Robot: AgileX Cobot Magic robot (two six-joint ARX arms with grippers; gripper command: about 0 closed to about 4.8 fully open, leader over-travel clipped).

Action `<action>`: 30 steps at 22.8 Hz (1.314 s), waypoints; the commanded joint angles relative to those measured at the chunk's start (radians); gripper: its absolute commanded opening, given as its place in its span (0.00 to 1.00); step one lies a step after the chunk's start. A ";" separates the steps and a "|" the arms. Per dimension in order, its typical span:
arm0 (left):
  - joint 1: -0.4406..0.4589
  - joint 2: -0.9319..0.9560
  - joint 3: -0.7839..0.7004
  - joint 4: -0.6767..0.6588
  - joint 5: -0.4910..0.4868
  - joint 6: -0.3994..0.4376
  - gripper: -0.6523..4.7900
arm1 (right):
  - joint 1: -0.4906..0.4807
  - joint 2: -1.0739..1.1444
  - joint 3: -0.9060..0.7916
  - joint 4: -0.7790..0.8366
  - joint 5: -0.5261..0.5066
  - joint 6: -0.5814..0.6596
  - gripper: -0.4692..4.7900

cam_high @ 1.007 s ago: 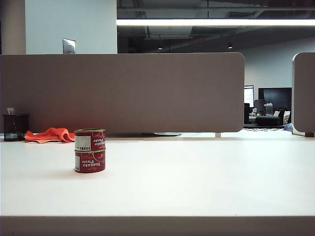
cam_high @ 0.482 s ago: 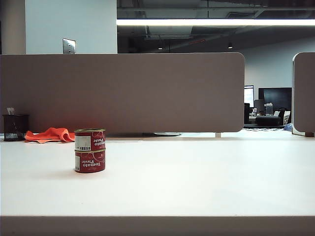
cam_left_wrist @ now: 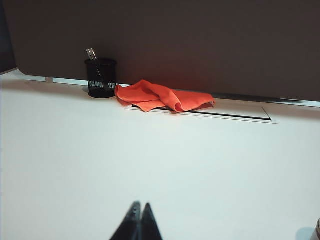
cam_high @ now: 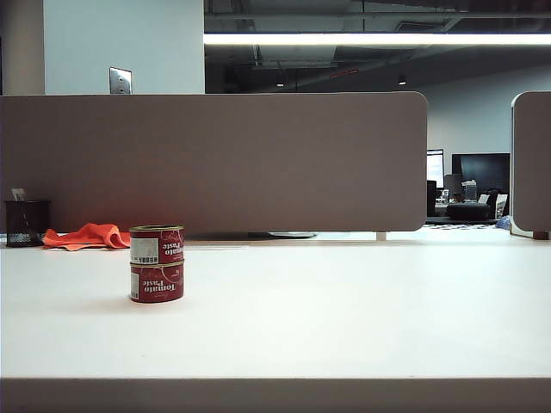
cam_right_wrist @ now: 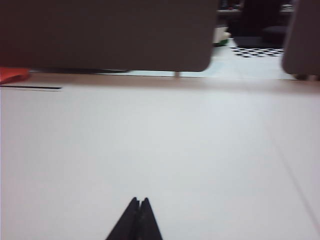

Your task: Stack a can of tomatoes on the right onto the can of tomatoes on the left.

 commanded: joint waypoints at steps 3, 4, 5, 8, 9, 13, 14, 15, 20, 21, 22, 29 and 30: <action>0.001 0.000 0.003 0.013 0.002 -0.002 0.11 | -0.145 -0.003 -0.003 0.030 -0.078 -0.001 0.08; 0.001 0.000 0.003 0.013 0.002 -0.002 0.11 | -0.167 -0.003 -0.003 0.033 -0.101 -0.001 0.08; 0.001 0.000 0.003 0.013 0.002 -0.002 0.11 | -0.188 -0.003 -0.003 0.035 -0.121 -0.001 0.08; 0.001 0.000 0.003 0.013 0.002 -0.002 0.11 | -0.259 -0.003 -0.003 0.037 -0.188 -0.001 0.08; 0.001 0.000 0.003 0.013 0.002 -0.002 0.11 | -0.270 -0.003 -0.003 0.037 -0.197 -0.001 0.08; 0.001 0.000 0.003 0.013 0.002 -0.002 0.11 | -0.353 -0.002 -0.003 0.043 -0.202 -0.001 0.08; 0.001 0.000 0.003 0.013 0.002 -0.002 0.11 | -0.365 -0.002 -0.004 0.043 -0.201 -0.001 0.08; 0.001 0.000 0.003 0.013 0.002 -0.002 0.11 | -0.380 -0.003 -0.004 0.040 -0.199 -0.001 0.08; 0.001 0.000 0.003 0.013 0.002 -0.002 0.11 | -0.397 -0.002 -0.004 0.040 -0.198 -0.001 0.08; 0.001 0.000 0.003 0.013 0.002 -0.002 0.11 | -0.397 -0.002 -0.004 0.040 -0.198 -0.001 0.08; 0.001 0.000 0.003 0.013 0.002 -0.002 0.11 | -0.397 -0.002 -0.004 0.040 -0.198 -0.001 0.08; 0.001 0.000 0.003 0.013 0.002 -0.002 0.11 | -0.397 -0.002 -0.004 0.040 -0.198 -0.001 0.08; 0.001 0.000 0.003 0.013 0.002 -0.002 0.11 | -0.397 -0.002 -0.004 0.040 -0.198 -0.001 0.08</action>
